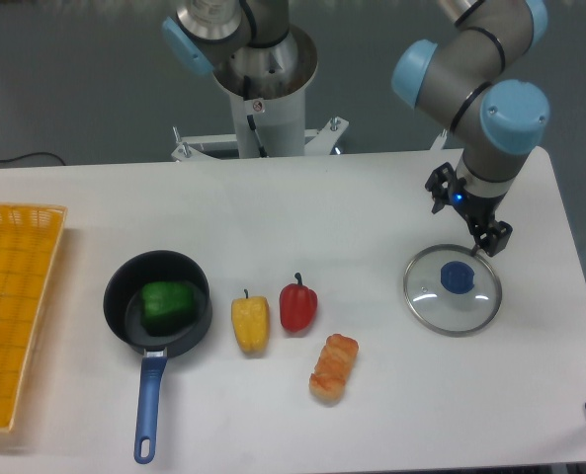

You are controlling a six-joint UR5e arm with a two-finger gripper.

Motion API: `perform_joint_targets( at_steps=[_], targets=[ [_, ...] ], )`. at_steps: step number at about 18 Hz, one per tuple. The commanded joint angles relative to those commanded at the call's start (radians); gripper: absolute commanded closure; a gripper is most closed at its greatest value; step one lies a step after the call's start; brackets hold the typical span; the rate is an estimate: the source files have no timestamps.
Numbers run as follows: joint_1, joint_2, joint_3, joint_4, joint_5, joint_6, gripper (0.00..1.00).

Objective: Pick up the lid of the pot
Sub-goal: 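Open the gripper above the blue knob of the glass lid, then lower the open gripper down around the blue lid knob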

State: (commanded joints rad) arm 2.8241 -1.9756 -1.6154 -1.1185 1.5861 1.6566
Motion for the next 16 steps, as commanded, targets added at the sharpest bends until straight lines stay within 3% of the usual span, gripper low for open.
perform_joint_targets(
  at_steps=[7, 16],
  targets=[
    [-0.037, -0.084, 0.046, 0.025, -0.014, 0.015, 0.0],
    [-0.028, -0.114, 0.069, 0.028, -0.041, 0.055, 0.0]
  ],
)
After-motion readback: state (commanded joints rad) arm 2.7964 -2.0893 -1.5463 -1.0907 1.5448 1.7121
